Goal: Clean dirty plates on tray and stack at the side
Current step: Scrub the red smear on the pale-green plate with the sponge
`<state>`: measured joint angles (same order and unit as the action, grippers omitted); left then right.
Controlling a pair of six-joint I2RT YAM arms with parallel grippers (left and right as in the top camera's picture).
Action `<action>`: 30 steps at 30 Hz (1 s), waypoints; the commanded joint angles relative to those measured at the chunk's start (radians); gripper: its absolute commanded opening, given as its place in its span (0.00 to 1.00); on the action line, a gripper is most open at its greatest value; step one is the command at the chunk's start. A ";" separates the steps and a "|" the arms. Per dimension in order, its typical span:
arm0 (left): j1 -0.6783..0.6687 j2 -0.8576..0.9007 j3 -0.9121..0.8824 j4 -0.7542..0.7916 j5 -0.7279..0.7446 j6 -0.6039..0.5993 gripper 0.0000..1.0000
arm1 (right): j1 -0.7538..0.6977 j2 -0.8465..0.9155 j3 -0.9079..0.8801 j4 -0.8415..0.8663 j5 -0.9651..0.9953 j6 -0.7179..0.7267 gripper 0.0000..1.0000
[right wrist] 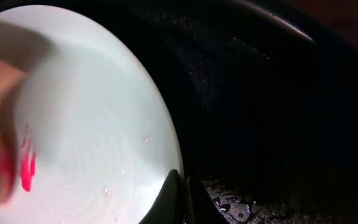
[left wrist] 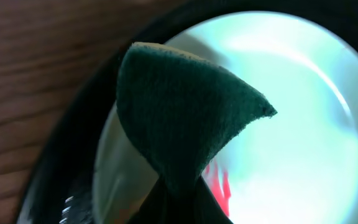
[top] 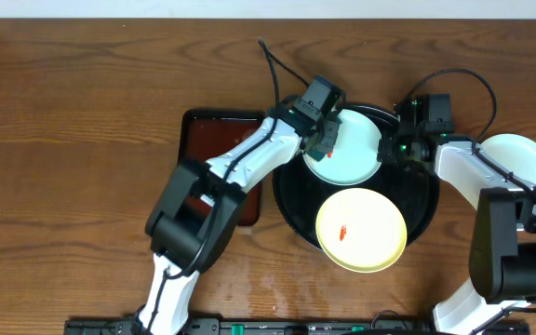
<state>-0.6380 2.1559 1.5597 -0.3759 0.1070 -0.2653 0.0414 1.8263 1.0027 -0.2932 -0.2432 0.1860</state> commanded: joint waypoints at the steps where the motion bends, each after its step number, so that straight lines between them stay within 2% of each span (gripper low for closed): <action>1: -0.001 0.048 -0.001 0.004 -0.002 -0.051 0.07 | -0.004 0.027 0.012 -0.003 -0.005 -0.011 0.01; 8: -0.003 0.090 -0.001 -0.023 0.035 -0.190 0.08 | 0.000 0.027 0.012 -0.003 -0.005 -0.011 0.01; 15: -0.003 0.096 -0.001 0.015 0.096 -0.249 0.08 | 0.000 0.027 0.012 -0.003 -0.005 -0.011 0.01; 30: -0.003 0.136 -0.001 0.031 0.095 -0.285 0.08 | 0.000 0.027 0.012 -0.003 -0.005 -0.011 0.01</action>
<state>-0.6338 2.2013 1.5715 -0.3393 0.1703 -0.5217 0.0414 1.8271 1.0027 -0.2932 -0.2428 0.1856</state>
